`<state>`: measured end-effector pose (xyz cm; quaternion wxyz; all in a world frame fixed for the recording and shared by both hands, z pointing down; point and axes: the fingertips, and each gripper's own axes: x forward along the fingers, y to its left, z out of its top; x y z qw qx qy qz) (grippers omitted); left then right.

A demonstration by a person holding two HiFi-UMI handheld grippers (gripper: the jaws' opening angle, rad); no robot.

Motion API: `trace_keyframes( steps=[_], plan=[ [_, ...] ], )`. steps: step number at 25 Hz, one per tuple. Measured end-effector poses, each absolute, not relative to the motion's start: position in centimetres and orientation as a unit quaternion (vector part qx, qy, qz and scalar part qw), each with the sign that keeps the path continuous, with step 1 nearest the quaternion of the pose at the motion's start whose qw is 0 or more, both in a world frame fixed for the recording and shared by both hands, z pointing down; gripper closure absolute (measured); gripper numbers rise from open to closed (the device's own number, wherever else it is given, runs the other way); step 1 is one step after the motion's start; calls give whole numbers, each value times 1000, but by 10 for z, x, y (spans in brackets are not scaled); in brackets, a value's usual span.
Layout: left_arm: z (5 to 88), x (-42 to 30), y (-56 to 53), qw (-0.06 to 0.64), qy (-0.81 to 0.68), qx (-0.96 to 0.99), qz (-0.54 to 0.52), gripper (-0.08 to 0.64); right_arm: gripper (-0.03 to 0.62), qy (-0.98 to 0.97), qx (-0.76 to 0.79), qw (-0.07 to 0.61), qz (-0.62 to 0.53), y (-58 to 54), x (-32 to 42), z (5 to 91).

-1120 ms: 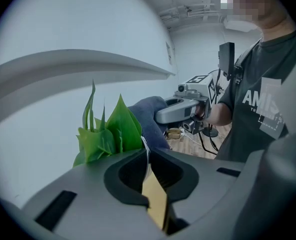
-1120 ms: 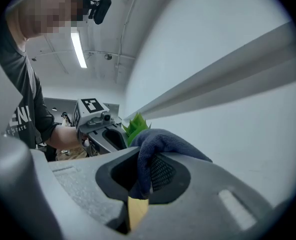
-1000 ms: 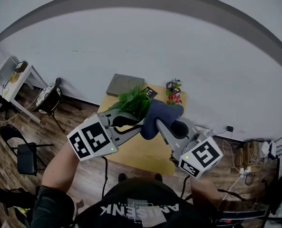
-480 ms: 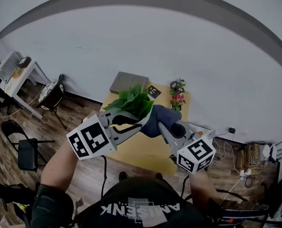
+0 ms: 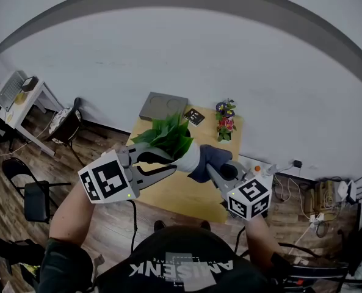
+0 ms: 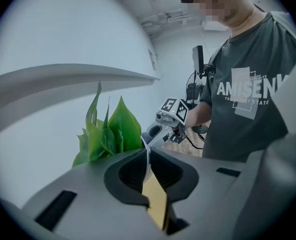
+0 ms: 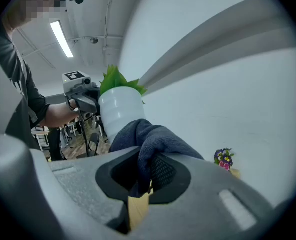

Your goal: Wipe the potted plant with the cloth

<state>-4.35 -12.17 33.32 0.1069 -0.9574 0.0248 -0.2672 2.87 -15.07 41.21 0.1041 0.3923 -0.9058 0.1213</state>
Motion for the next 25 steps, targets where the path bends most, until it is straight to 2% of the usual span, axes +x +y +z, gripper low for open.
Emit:
trace_keyframes(
  steps=[3, 8, 16, 25],
  plan=[
    [338, -50, -122, 109, 18, -956, -273, 537, 565, -902, 396, 115, 125, -145, 38, 417],
    [351, -63, -113, 127, -34, -952, -276, 537, 565, -911, 392, 89, 99, -144, 41, 379],
    [363, -58, -99, 132, -57, -949, -280, 537, 565, -938, 338, 64, 28, -135, 6, 316],
    [345, -56, -104, 135, -41, -961, -238, 537, 565, -937, 337, 72, 65, -146, -3, 340]
  ],
)
